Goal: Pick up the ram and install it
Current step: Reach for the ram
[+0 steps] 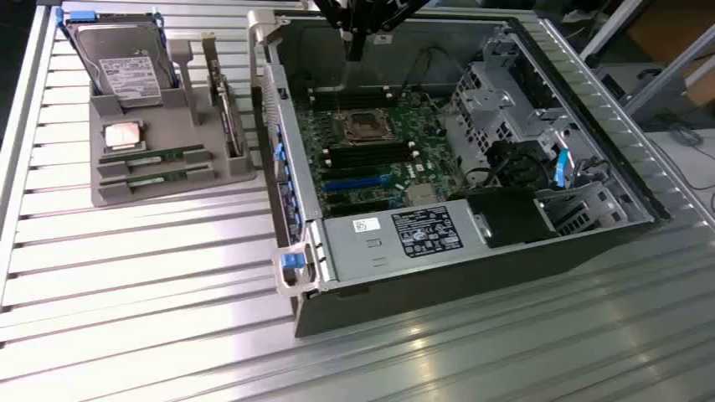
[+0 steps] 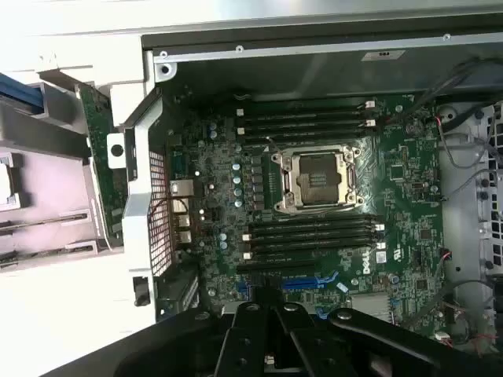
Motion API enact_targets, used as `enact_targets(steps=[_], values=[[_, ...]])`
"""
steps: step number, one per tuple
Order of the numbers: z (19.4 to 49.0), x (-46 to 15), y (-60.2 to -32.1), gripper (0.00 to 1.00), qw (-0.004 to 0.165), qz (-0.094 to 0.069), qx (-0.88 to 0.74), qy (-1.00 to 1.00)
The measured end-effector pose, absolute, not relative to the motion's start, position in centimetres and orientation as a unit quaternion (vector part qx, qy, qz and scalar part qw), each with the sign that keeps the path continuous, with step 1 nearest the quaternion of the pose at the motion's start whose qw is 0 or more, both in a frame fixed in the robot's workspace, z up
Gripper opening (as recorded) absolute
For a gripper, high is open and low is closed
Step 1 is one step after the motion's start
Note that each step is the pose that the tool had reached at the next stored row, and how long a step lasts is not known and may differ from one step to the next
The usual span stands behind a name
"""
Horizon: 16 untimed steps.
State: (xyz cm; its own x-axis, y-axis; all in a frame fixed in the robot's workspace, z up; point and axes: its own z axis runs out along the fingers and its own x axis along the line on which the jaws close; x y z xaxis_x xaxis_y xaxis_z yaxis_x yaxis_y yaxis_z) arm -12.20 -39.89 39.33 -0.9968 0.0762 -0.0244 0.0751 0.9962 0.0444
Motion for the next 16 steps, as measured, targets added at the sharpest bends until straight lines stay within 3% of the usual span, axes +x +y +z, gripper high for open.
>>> enact_targets(steps=[16], values=[[39.3,-14.6,-39.9,0.11,0.013,0.022,0.038,0.999]])
